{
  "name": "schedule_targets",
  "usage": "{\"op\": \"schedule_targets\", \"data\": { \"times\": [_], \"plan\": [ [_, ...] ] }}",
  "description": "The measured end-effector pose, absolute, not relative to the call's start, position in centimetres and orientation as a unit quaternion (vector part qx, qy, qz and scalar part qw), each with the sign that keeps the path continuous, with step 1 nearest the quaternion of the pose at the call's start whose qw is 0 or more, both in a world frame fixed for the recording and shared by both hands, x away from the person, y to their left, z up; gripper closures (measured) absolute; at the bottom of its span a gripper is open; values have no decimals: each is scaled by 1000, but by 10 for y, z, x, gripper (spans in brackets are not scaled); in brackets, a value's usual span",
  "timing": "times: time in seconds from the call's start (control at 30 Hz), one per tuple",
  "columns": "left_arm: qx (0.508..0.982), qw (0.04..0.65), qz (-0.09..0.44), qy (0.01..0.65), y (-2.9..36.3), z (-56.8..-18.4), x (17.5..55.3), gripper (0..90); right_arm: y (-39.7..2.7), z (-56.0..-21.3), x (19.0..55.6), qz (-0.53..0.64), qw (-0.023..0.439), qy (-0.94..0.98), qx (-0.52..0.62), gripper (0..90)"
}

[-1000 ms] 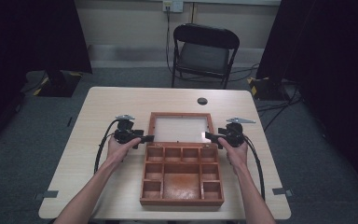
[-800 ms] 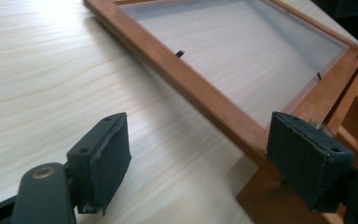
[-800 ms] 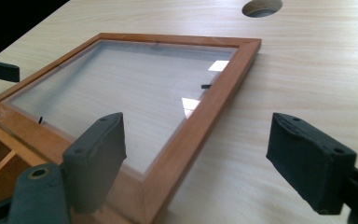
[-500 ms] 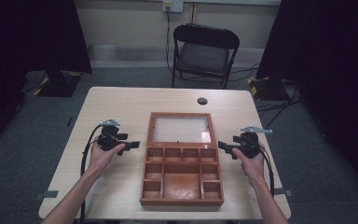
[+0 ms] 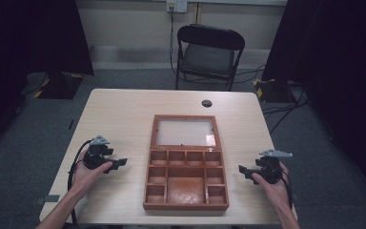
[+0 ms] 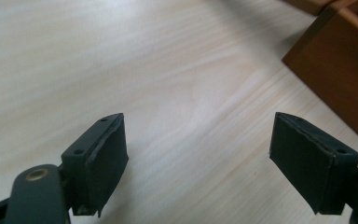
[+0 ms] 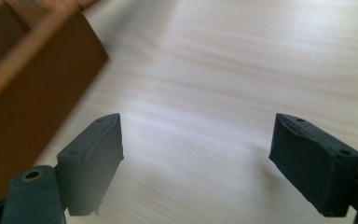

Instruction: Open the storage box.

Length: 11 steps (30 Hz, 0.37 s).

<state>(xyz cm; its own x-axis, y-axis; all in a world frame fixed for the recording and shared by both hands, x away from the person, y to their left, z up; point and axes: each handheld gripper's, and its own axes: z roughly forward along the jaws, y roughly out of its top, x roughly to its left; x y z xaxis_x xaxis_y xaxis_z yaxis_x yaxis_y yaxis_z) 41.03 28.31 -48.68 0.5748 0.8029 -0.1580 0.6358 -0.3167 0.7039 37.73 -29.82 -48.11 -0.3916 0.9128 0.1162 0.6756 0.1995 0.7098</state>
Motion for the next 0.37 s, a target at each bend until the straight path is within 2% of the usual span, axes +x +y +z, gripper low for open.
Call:
{"op": "schedule_targets", "data": {
  "times": [0.1,0.23,0.37],
  "plan": [
    [815,341,149,445,283,-493,408,182,-302,-490,378,328,178,760,532,149],
    [809,353,192,428,280,-502,406,145,-302,-497,378,318,223,760,522,130],
    [807,353,192,433,279,-502,406,132,-302,-500,375,326,233,752,524,126]
  ]
}}
